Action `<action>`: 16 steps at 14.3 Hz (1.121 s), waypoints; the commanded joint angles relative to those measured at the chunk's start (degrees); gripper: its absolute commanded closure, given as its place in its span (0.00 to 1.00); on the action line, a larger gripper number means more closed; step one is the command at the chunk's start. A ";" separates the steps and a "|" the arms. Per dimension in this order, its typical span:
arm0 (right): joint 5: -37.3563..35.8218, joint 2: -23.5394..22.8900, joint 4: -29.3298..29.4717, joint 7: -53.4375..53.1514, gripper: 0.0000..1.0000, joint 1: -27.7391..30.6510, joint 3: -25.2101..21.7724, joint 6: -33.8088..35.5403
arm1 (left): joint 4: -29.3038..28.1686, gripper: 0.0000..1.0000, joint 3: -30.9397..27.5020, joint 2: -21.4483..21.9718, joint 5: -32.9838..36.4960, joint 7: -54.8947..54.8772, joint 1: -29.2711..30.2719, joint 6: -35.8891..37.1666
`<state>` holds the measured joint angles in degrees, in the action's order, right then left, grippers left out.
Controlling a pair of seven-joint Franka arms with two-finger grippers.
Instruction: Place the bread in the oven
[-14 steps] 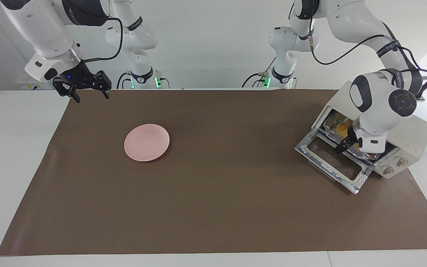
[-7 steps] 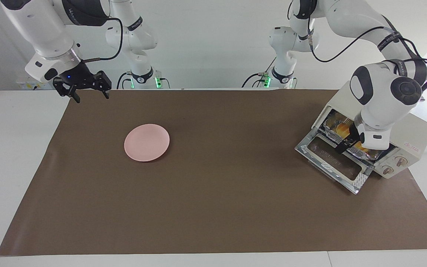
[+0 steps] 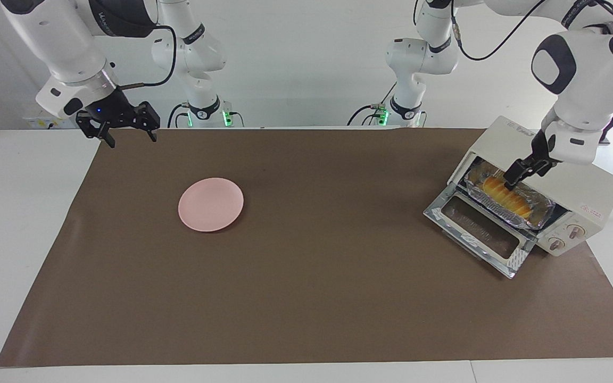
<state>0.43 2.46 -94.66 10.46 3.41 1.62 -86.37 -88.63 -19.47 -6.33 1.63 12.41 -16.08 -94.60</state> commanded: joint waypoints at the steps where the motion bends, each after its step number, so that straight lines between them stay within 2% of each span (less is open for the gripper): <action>1: -0.78 1.32 -1.31 -0.53 0.00 0.63 0.57 0.33 | -3.74 0.00 0.31 5.35 -0.13 -1.69 -0.01 2.22; 13: -0.78 1.32 -1.31 -0.53 0.00 0.63 0.57 0.42 | -3.65 0.00 0.92 6.07 -0.22 -1.69 -3.52 3.28; 16: -0.78 1.32 -1.31 -0.53 0.00 0.63 0.57 0.42 | -3.21 0.00 4.86 5.98 -0.13 -1.78 -0.20 2.76</action>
<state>0.43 2.46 -94.66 10.46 3.41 1.62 -86.37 -91.24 -17.17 -1.23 1.57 11.10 -18.53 -91.42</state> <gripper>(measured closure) 0.000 0.000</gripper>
